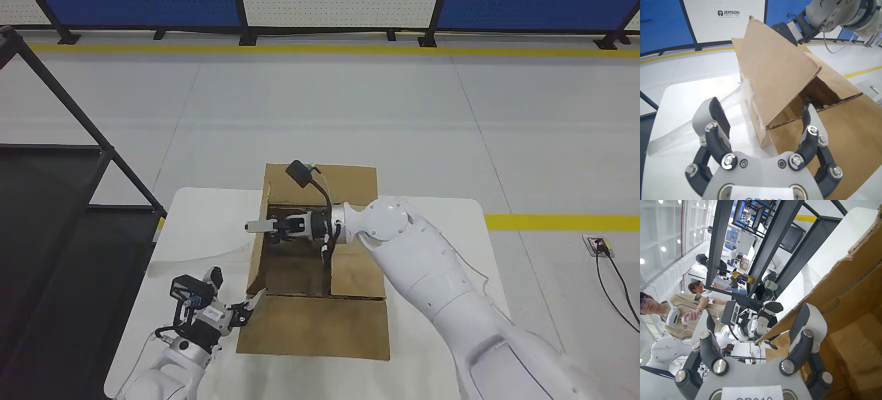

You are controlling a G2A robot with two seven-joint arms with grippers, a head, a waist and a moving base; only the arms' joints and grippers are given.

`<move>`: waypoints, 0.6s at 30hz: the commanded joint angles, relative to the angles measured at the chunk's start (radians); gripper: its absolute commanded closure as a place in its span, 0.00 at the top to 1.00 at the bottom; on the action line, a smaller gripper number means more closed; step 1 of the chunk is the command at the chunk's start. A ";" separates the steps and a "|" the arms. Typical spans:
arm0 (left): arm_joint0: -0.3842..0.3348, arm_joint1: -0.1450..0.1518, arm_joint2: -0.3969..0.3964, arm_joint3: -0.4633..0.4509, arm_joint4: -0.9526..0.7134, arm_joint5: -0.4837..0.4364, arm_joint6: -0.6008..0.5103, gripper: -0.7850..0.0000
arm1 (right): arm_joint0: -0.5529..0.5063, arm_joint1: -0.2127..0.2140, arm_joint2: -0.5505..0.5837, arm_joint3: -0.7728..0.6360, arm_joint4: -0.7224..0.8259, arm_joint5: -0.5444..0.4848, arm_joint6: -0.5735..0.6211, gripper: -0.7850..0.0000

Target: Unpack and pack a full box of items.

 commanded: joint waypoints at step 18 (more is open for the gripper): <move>0.015 -0.009 -0.091 -0.031 -0.131 0.061 0.062 1.00 | 0.038 -0.039 -0.001 0.072 0.022 -0.097 0.109 1.00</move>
